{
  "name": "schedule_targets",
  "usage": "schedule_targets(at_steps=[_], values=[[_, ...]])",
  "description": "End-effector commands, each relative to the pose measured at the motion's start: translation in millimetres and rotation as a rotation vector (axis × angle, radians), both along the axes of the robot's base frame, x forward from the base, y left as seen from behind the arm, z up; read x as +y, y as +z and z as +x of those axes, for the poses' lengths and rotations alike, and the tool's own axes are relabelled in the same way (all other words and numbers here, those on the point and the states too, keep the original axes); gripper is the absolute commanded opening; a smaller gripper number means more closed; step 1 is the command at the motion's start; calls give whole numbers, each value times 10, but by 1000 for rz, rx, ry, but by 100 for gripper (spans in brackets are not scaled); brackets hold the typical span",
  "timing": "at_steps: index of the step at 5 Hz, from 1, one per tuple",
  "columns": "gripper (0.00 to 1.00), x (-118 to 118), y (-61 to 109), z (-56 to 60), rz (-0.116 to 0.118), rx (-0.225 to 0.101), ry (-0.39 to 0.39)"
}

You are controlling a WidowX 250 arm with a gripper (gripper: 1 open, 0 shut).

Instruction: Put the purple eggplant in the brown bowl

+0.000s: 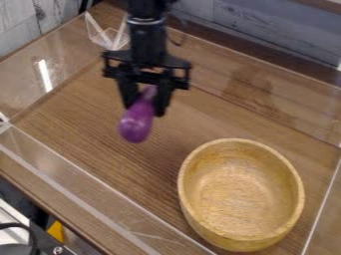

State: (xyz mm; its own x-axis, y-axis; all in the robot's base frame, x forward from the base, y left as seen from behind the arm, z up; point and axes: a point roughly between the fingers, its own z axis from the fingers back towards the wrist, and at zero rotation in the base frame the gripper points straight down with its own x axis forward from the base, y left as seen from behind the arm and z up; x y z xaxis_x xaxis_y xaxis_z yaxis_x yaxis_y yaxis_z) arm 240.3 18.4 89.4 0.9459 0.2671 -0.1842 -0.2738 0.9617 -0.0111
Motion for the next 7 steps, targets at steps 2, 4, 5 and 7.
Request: schedule_targets(at_steps=[2, 4, 5, 7], values=[[0, -855, 183, 57, -4, -80, -40], [0, -1306, -2, 148, 0, -105, -175], [0, -1223, -36, 111, 5, -115, -173], [0, -1094, -127, -13, 8, -126, -201]])
